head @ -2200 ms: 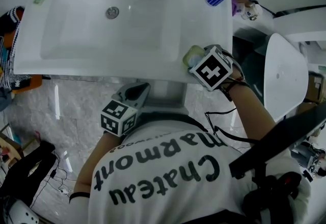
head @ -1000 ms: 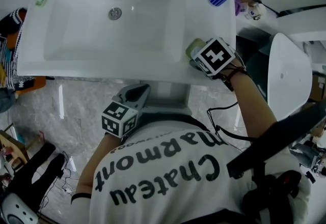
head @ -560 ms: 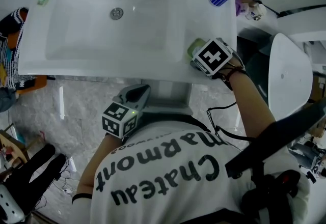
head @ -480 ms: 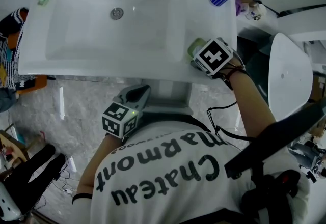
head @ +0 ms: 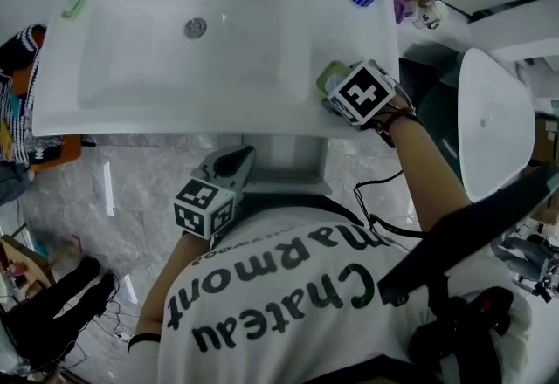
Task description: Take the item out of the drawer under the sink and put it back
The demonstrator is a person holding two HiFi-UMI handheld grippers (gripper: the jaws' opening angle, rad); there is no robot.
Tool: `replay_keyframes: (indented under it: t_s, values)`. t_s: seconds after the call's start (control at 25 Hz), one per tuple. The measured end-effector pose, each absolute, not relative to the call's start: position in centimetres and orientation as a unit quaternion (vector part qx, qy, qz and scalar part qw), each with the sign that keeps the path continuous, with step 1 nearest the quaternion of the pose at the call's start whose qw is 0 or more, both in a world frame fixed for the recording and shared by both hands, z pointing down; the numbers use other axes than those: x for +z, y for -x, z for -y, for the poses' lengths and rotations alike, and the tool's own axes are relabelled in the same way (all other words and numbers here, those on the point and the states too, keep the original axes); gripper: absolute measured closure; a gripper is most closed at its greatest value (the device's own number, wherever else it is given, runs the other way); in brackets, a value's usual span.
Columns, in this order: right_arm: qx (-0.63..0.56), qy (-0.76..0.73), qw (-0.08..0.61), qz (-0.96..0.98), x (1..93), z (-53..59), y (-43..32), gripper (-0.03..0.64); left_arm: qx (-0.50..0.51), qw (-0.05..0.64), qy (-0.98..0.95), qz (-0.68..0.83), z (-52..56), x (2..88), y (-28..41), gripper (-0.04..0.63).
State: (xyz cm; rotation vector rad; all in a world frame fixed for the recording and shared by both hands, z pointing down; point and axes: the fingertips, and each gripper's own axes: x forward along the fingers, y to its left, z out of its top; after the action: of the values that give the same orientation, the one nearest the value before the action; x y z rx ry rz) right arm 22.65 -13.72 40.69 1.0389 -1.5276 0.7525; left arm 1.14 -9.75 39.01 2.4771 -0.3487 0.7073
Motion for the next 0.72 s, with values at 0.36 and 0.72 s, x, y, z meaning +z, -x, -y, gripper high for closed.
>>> replay_keyframes:
  t_s: [0.36, 0.72]
  values:
    - [0.316, -0.47, 0.504, 0.651, 40.0, 13.6, -22.7, 0.216, 0.264, 0.259, -0.92, 0.127, 9.1, 38.4, -0.6, 0.598]
    - [0.35, -0.499, 0.416, 0.675, 38.5, 13.5, -22.0, 0.216, 0.271, 0.249, -0.922, 0.119, 7.9, 38.3, 0.0, 0.598]
